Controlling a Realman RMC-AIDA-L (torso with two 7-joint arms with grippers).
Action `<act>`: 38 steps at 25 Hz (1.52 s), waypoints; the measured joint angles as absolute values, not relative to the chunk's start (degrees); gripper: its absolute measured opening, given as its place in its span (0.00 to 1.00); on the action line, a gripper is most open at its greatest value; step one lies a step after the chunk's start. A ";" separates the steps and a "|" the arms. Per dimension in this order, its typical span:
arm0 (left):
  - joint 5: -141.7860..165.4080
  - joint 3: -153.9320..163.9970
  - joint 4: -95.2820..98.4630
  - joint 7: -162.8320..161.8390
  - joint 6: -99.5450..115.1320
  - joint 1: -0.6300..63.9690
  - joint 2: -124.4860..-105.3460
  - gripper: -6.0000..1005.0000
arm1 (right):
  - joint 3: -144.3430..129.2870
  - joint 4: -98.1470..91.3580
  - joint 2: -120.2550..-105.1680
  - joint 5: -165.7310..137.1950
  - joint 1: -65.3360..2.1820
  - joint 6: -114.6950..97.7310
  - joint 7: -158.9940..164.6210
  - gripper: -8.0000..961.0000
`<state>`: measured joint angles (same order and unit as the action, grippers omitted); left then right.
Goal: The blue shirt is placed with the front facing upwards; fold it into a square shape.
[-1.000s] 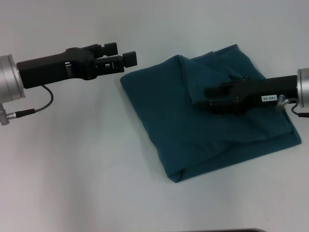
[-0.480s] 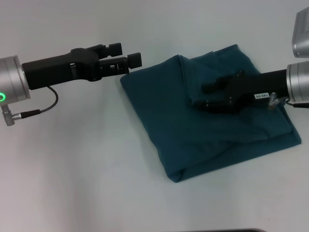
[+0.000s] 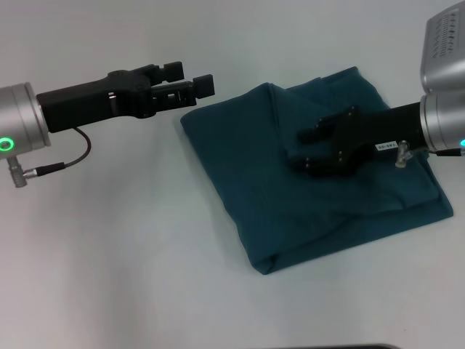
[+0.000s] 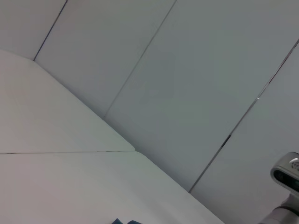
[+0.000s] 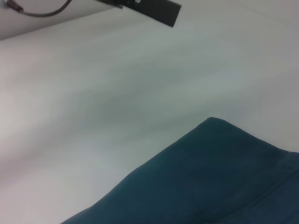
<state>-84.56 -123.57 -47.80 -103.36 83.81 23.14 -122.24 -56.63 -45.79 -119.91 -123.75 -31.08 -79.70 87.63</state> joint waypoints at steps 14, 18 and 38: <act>-84.63 -124.07 -47.82 -103.35 83.57 23.15 -122.35 0.96 | -61.52 -46.88 -119.90 -124.00 -31.36 -76.92 88.54 0.50; -84.67 -124.10 -47.81 -103.35 83.58 23.19 -122.34 0.96 | -62.24 -47.96 -119.96 -123.87 -30.96 -76.80 88.63 0.40; -84.94 -124.99 -47.82 -102.82 83.70 23.22 -122.52 0.96 | -50.34 -48.82 -119.75 -118.18 -28.26 -73.37 88.68 0.03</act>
